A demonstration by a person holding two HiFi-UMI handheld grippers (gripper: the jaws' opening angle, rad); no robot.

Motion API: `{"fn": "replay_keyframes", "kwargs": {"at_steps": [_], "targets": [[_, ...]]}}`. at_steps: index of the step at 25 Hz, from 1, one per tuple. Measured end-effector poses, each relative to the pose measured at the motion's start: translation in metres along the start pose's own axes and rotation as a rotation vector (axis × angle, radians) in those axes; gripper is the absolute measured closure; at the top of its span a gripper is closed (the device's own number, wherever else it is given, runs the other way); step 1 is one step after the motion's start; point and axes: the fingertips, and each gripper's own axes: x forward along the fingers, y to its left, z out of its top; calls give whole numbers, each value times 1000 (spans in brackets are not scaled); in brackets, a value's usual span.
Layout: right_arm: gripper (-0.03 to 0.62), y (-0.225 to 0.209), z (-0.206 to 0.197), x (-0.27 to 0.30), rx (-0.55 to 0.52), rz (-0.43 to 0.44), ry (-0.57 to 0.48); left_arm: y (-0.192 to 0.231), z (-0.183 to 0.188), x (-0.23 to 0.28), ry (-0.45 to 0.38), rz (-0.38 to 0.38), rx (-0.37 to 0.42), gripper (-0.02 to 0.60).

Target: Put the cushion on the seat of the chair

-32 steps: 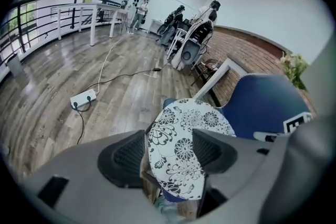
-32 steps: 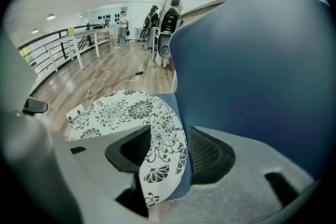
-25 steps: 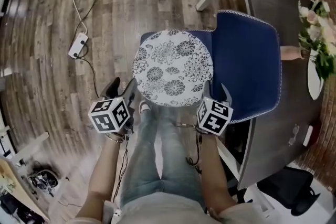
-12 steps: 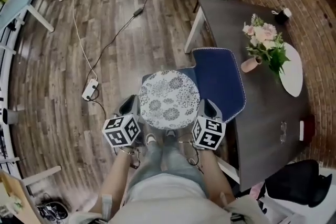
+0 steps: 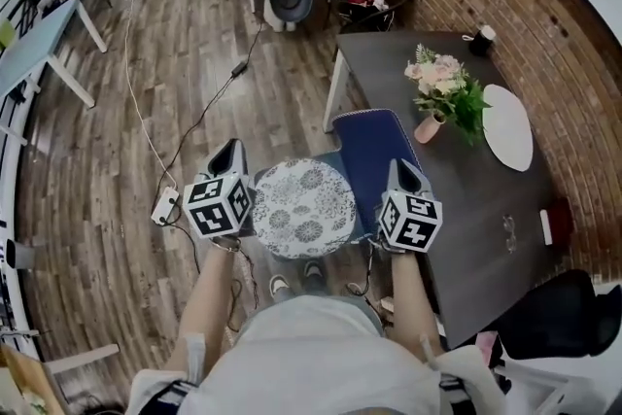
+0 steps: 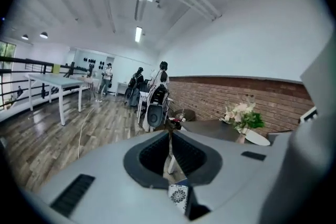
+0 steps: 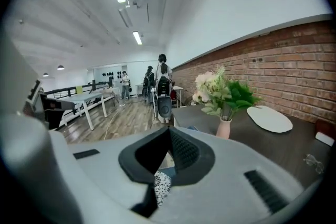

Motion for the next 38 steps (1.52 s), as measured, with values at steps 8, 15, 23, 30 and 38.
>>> {"fn": "replay_keyframes", "kwargs": {"at_steps": [8, 15, 23, 30, 38], "targets": [[591, -51, 28, -19, 29, -64, -46, 3, 40, 8, -46, 34, 60, 563], [591, -51, 29, -13, 41, -70, -52, 0, 42, 17, -35, 26, 71, 563], [592, -46, 34, -8, 32, -65, -57, 3, 42, 18, -19, 31, 72, 563], [592, -43, 33, -6, 23, -57, -51, 1, 33, 19, 4, 19, 66, 563], [592, -42, 31, -5, 17, -49, -36, -2, 25, 22, 25, 15, 63, 564]]}}
